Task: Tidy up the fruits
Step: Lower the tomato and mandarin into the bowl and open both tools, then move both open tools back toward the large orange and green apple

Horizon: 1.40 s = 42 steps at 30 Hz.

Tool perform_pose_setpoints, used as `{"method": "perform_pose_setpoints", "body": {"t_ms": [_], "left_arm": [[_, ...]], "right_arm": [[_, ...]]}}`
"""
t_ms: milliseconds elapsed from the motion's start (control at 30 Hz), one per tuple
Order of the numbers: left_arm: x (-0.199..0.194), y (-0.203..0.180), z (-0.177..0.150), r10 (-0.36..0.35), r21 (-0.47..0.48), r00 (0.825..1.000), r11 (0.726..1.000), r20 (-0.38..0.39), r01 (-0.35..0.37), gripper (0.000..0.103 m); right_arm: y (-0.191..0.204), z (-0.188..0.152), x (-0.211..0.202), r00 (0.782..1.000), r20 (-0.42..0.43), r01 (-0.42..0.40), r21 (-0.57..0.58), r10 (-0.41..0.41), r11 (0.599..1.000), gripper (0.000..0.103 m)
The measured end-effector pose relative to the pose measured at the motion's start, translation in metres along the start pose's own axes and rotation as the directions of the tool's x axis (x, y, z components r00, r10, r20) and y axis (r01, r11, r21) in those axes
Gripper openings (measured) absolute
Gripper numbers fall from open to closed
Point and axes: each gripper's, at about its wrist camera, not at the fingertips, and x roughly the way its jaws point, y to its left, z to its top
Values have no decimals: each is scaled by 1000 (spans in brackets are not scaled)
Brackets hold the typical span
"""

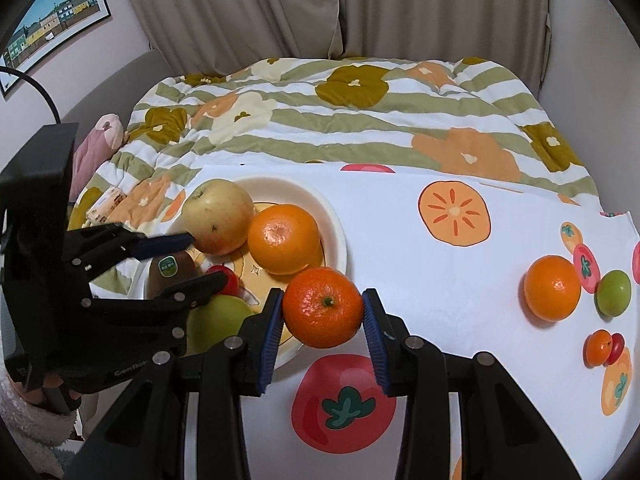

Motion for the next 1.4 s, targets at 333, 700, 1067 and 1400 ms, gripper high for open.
{"method": "perform_pose_setpoints", "body": {"t_ms": [333, 700, 1067, 1400], "left_arm": [[-21, 19, -12, 13, -89, 1000, 996, 9, -12, 103], [-29, 31, -34, 34, -170, 999, 985, -25, -38, 103], [-26, 33, -39, 36, -174, 999, 984, -32, -41, 103], [-39, 33, -44, 74, -185, 997, 980, -25, -78, 103]], "right_arm": [[5, 6, 4, 999, -22, -41, -21, 40, 999, 36], [11, 6, 31, 991, -71, -118, -26, 115, 993, 36], [12, 4, 42, 983, -81, -166, 7, 167, 986, 49], [10, -1, 20, 988, -17, -156, -6, 156, 988, 103]]}}
